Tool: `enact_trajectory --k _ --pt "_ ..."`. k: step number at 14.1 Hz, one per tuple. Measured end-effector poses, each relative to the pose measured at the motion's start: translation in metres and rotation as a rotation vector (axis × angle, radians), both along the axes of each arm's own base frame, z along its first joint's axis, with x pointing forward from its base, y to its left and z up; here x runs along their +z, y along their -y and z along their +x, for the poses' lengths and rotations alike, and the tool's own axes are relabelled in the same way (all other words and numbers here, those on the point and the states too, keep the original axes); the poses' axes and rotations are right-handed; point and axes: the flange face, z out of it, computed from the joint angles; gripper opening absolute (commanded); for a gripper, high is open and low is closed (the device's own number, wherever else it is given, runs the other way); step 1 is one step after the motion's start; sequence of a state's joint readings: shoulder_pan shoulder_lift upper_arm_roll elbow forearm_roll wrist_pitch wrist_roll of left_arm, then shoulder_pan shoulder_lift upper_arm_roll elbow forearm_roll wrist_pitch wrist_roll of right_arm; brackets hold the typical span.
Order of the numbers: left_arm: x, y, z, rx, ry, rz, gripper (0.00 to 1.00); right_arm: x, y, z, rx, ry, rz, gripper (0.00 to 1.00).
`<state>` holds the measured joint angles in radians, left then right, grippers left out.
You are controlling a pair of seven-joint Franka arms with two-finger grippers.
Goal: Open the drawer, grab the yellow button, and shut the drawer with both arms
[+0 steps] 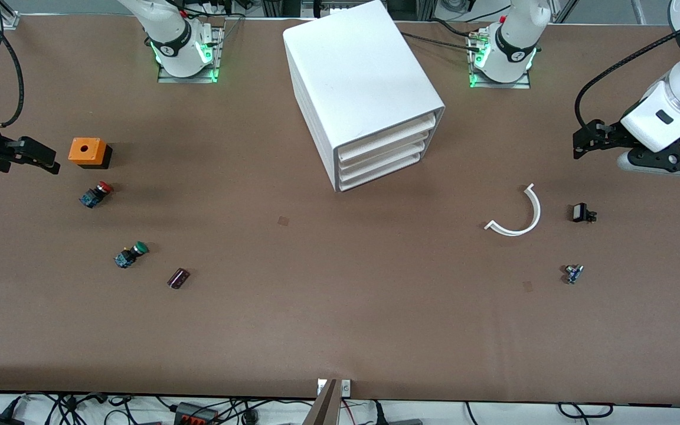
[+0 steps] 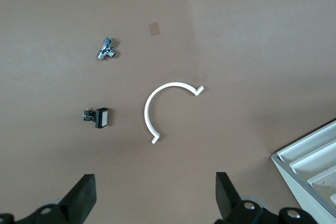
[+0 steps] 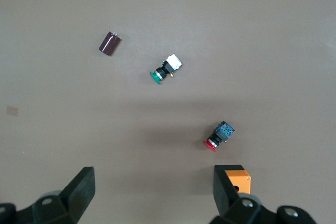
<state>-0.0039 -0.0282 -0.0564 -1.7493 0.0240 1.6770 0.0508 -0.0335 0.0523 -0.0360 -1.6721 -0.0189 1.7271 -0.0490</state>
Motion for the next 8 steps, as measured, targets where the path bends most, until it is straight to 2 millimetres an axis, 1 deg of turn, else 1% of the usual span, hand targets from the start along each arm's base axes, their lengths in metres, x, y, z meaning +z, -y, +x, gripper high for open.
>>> enact_trajectory --k 6,8 --pt "0.0 0.0 0.0 0.0 0.0 0.0 1.0 -0.0005 0.0 0.0 0.0 -0.001 0.0 1.0" --pt "0.0 0.0 0.0 0.0 0.0 0.0 1.0 -0.0039 -0.0032 0.0003 0.006 -0.007 0.001 1.0"
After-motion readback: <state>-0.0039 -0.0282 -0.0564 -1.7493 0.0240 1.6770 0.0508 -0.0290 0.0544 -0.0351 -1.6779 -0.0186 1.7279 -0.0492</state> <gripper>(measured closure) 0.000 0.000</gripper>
